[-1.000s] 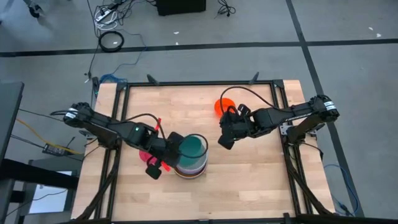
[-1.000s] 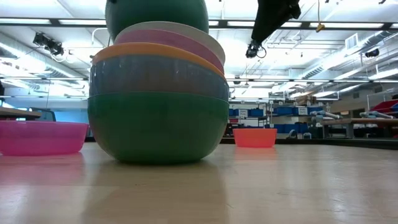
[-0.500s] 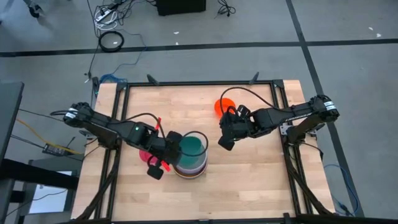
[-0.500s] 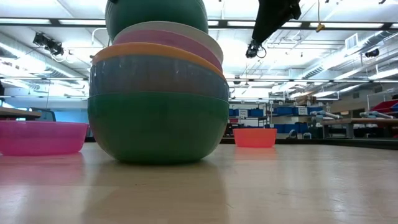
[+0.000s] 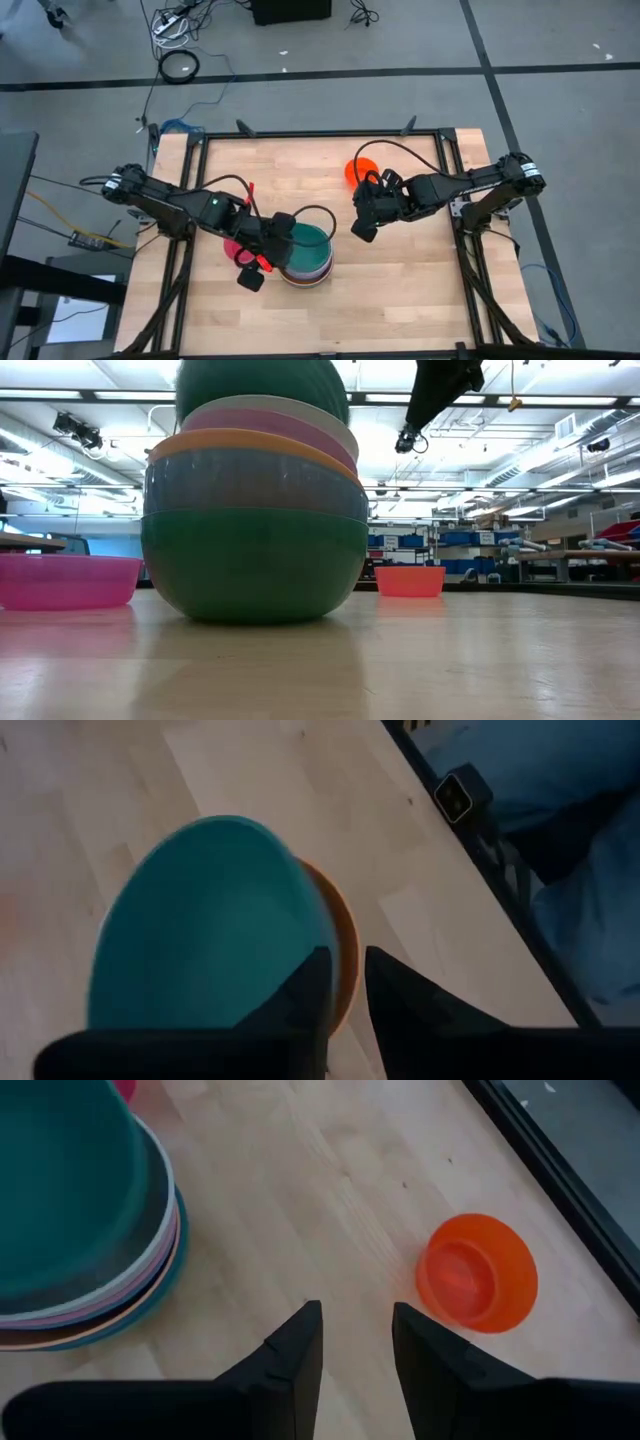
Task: Nest bowls inside each other
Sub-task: Stack the dark green bowl on top of the white bowl
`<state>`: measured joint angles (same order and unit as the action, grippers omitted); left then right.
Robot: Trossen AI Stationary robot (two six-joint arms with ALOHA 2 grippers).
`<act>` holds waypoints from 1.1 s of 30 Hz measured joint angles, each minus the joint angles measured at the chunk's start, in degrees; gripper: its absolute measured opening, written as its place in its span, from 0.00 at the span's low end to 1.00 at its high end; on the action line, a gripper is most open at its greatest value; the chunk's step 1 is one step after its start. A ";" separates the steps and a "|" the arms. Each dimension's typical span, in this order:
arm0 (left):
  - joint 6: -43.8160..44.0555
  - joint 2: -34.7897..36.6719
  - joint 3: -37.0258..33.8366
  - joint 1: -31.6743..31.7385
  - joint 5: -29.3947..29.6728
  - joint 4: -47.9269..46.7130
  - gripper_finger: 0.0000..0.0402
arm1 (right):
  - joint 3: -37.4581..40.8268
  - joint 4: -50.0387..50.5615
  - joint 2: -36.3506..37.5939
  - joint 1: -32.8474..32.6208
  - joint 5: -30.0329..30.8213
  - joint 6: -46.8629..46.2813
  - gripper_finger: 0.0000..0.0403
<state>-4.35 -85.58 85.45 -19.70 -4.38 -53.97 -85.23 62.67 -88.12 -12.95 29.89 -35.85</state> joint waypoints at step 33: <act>1.04 -0.11 -5.42 4.84 -3.12 3.03 0.32 | -0.02 0.42 -0.02 0.37 0.54 -0.10 0.27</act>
<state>-3.31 -85.69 80.03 -14.85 -7.50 -50.94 -85.25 63.10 -88.14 -12.58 30.42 -35.94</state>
